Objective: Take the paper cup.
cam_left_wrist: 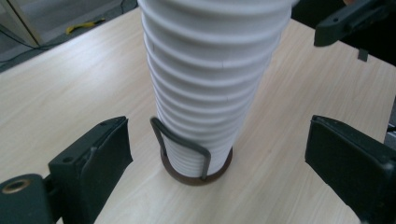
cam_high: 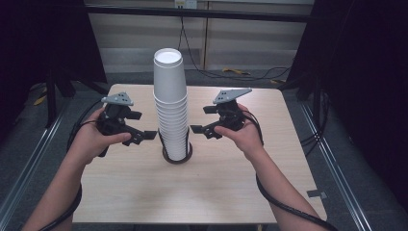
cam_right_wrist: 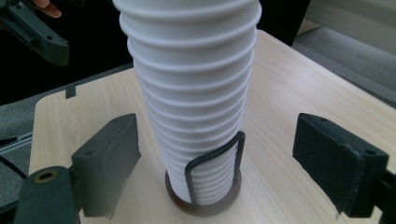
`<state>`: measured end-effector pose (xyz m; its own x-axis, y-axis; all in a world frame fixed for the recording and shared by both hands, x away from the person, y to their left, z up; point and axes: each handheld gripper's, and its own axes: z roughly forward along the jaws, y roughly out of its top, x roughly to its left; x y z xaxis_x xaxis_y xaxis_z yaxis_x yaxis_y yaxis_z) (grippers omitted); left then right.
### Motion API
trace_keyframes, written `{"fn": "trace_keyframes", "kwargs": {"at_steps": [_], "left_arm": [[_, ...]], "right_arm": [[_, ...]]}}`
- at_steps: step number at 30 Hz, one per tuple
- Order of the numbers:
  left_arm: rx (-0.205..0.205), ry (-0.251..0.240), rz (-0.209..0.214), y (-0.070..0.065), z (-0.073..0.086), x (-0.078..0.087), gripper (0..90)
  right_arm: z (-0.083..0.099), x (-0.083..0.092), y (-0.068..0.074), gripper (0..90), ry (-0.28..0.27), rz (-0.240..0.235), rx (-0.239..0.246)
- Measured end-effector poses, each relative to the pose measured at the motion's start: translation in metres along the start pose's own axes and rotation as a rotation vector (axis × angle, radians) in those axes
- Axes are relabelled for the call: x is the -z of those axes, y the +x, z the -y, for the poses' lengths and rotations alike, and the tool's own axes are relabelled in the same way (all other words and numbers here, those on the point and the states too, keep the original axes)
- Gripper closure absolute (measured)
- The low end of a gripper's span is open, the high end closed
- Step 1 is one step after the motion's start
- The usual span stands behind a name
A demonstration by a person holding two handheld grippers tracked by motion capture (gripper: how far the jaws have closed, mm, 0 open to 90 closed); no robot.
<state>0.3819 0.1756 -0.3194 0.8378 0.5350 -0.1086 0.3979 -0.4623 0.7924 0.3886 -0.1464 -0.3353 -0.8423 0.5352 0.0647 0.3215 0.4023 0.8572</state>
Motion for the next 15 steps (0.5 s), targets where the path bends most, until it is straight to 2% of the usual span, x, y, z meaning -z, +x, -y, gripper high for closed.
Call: {"fn": "trace_keyframes", "kwargs": {"at_steps": [2, 5, 12, 14, 15], "left_arm": [[-0.009, -0.003, -0.011, 0.000, -0.008, 0.003, 6.6], [-0.007, -0.020, -0.001, 0.001, -0.018, 0.007, 6.6], [-0.012, -0.026, 0.008, 0.002, -0.032, 0.011, 6.7], [-0.001, -0.038, 0.017, 0.002, -0.036, 0.014, 6.7], [-0.011, -0.030, 0.010, 0.003, -0.038, 0.015, 6.7]], "right_arm": [[-0.006, 0.000, 0.000, 14.1, -0.014, -0.002, -0.002], [-0.013, 0.000, 0.001, 14.0, -0.024, -0.002, 0.003], [-0.024, -0.003, 0.004, 13.9, -0.038, -0.011, 0.006], [-0.027, -0.003, 0.005, 13.9, -0.039, -0.013, 0.007], [-0.028, -0.003, 0.004, 13.9, -0.039, -0.011, 0.010]]}}
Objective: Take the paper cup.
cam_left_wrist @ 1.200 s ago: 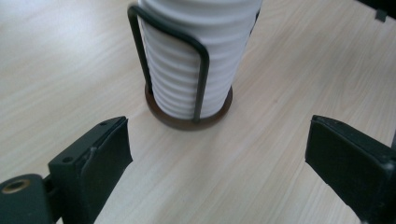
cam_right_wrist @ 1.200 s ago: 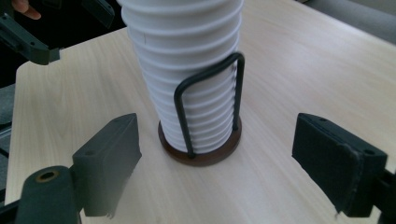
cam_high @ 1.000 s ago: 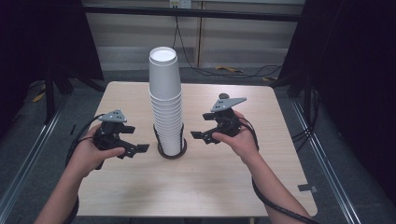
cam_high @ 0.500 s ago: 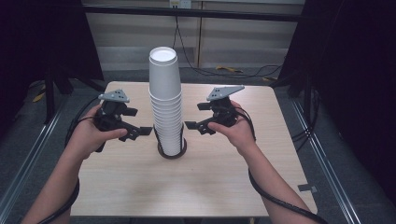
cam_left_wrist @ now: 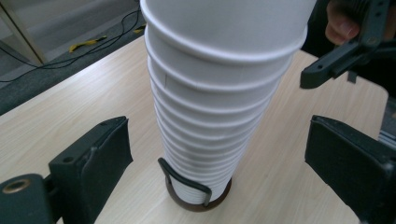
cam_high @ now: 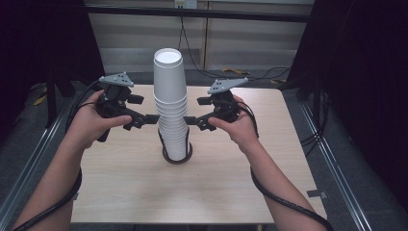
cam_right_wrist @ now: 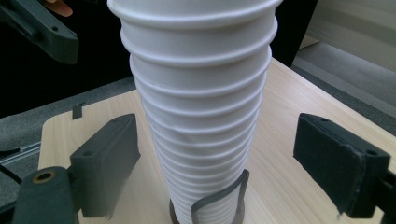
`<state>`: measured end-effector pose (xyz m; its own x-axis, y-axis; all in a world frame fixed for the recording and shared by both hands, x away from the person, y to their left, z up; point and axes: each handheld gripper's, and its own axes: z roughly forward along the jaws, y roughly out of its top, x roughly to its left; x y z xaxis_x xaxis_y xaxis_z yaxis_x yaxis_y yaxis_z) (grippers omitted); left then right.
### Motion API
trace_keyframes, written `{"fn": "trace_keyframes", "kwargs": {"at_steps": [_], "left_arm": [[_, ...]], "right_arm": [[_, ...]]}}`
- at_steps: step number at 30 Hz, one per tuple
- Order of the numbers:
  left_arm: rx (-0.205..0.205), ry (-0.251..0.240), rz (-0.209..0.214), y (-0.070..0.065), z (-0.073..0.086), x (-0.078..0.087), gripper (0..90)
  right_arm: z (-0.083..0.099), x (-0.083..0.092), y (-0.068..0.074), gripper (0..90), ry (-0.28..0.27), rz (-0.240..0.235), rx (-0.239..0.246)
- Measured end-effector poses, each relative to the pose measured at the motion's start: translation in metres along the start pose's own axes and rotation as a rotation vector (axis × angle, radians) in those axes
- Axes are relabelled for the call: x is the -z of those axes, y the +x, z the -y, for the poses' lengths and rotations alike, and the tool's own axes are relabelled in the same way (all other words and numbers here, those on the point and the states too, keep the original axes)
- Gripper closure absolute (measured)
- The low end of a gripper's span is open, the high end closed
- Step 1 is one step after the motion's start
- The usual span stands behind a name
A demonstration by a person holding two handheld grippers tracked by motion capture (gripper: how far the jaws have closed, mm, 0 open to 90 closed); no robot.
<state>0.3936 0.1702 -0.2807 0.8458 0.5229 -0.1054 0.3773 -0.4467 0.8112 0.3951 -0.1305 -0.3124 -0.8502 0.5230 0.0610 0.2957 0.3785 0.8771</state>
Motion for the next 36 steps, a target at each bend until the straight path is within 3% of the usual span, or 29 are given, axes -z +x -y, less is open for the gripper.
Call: {"fn": "trace_keyframes", "kwargs": {"at_steps": [2, 8, 17, 24, 36], "left_arm": [[-0.008, 0.005, -0.021, 0.000, -0.004, 0.002, 6.7], [-0.021, 0.000, -0.016, -0.003, -0.017, 0.005, 6.8], [-0.010, -0.031, 0.001, -0.002, -0.037, 0.005, 6.6], [-0.013, -0.033, 0.021, -0.002, -0.048, -0.005, 5.7], [-0.054, -0.037, 0.019, -0.002, -0.056, -0.023, 2.8]], "right_arm": [[-0.003, 0.000, -0.001, 13.9, -0.001, 0.006, 0.000], [-0.010, -0.002, -0.002, 13.8, -0.011, 0.003, 0.001], [-0.022, -0.008, 0.002, 13.5, -0.030, -0.020, -0.003], [-0.026, -0.021, 0.005, 12.3, -0.034, -0.037, -0.018], [-0.028, -0.028, 0.009, 10.1, -0.054, -0.009, -0.032]]}}
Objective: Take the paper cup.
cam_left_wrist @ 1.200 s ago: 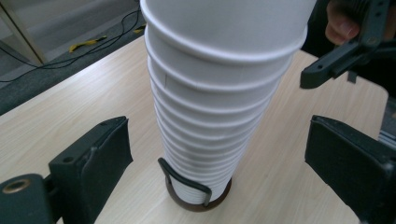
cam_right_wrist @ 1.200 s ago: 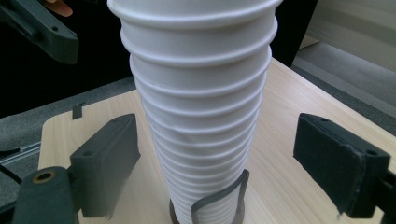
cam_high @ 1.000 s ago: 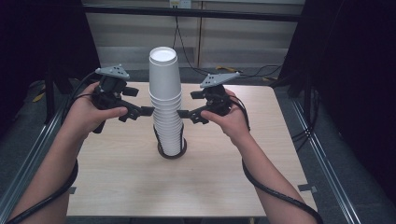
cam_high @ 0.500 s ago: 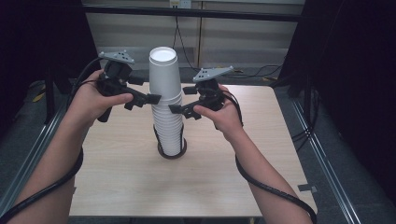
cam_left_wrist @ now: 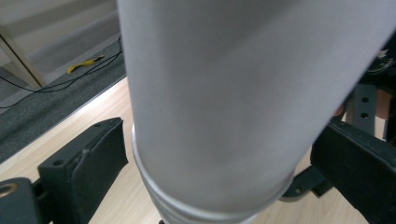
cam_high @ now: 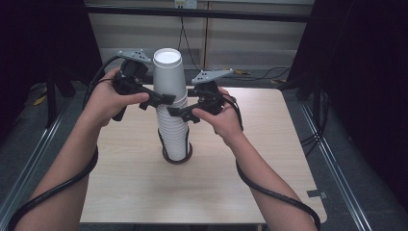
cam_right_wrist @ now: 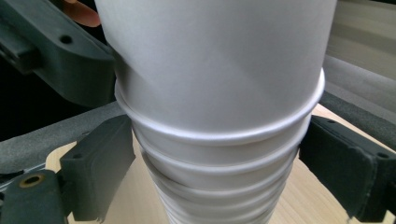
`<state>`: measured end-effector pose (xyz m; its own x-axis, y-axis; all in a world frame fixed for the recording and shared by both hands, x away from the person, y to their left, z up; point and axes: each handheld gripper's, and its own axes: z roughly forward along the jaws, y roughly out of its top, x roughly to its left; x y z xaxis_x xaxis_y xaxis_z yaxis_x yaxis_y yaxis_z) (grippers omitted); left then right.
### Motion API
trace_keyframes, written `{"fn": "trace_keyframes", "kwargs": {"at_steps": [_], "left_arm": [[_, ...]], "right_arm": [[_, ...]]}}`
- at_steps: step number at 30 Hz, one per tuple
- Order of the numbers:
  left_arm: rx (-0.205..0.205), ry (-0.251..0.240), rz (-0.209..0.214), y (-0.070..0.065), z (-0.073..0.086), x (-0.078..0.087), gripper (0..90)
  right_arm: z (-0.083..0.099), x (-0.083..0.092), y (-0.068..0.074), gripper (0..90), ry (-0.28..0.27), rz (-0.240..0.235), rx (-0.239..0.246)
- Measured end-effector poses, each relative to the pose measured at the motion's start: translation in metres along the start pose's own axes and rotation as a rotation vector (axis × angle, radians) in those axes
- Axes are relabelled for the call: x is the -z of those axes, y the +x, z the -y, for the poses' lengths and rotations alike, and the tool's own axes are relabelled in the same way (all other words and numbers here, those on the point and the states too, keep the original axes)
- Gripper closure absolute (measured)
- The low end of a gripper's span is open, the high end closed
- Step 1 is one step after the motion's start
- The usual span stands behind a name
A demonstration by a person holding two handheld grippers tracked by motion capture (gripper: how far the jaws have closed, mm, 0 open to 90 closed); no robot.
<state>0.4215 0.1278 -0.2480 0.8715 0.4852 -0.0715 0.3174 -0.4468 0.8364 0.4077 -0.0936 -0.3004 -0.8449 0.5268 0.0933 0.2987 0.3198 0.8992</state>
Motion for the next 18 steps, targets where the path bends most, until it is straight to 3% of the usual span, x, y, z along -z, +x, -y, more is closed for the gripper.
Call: {"fn": "trace_keyframes", "kwargs": {"at_steps": [5, 18], "left_arm": [[0.000, 0.001, -0.012, -0.002, -0.001, -0.008, 0.7], [0.031, -0.024, -0.044, -0.003, 0.001, -0.012, 5.9]], "right_arm": [[0.000, -0.001, 0.002, 10.2, -0.003, 0.007, 0.000], [0.000, -0.002, 0.003, 11.0, -0.006, 0.017, -0.004]]}}
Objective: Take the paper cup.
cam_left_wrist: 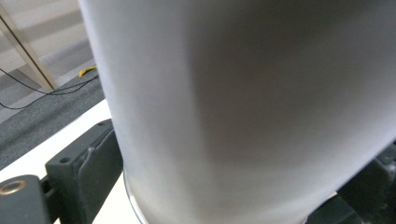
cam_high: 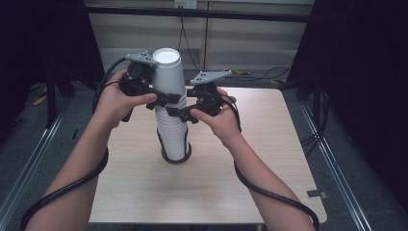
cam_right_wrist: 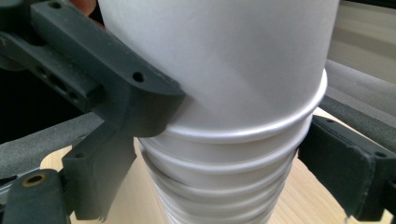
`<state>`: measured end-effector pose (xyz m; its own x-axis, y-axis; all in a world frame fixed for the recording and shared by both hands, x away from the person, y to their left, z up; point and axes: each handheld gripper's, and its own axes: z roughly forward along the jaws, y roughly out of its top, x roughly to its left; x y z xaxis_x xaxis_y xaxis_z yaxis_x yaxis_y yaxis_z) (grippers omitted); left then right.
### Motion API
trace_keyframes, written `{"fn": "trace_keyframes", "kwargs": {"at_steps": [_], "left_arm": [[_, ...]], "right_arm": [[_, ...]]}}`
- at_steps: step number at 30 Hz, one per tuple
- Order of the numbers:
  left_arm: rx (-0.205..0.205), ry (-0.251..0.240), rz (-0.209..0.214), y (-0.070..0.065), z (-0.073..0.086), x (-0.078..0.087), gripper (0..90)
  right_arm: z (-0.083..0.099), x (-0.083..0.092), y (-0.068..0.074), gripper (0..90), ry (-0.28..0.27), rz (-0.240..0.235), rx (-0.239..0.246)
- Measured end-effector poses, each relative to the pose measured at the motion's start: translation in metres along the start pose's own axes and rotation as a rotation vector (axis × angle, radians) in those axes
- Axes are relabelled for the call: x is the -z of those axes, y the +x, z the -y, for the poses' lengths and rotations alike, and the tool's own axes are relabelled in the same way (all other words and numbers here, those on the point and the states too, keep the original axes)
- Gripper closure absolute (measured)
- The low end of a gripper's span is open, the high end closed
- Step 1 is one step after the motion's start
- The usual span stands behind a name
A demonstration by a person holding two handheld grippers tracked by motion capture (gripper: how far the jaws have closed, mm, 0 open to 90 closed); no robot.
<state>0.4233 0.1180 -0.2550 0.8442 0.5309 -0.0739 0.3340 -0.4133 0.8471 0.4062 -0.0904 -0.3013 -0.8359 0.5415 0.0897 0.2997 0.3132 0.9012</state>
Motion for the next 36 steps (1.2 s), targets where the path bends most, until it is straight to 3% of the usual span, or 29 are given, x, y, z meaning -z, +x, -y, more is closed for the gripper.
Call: {"fn": "trace_keyframes", "kwargs": {"at_steps": [4, 8, 14, 19, 24, 30, 36], "left_arm": [[0.004, -0.001, -0.001, 0.000, 0.000, 0.000, 6.5], [0.034, -0.014, -0.002, 0.001, -0.001, 0.001, 8.7], [0.030, -0.008, -0.003, 0.000, -0.002, 0.001, 8.7], [0.035, -0.062, -0.014, -0.001, -0.007, 0.009, 10.6], [0.046, -0.059, -0.018, 0.000, -0.010, 0.012, 10.8], [0.045, -0.061, -0.024, 0.000, -0.010, 0.012, 10.9], [0.039, -0.057, -0.024, -0.001, -0.017, 0.015, 10.9]], "right_arm": [[-0.001, 0.000, 0.001, 11.3, 0.007, 0.001, -0.002], [-0.001, 0.001, 0.001, 11.5, 0.015, 0.001, -0.002], [0.000, 0.001, 0.001, 11.6, 0.012, 0.004, 0.008], [-0.001, -0.001, 0.002, 11.9, 0.019, 0.016, 0.010], [0.001, -0.001, 0.002, 14.0, 0.031, 0.031, 0.035], [0.008, -0.001, -0.002, 13.8, -0.002, 0.005, -0.022], [0.007, -0.001, -0.003, 13.9, 0.012, 0.004, -0.012]]}}
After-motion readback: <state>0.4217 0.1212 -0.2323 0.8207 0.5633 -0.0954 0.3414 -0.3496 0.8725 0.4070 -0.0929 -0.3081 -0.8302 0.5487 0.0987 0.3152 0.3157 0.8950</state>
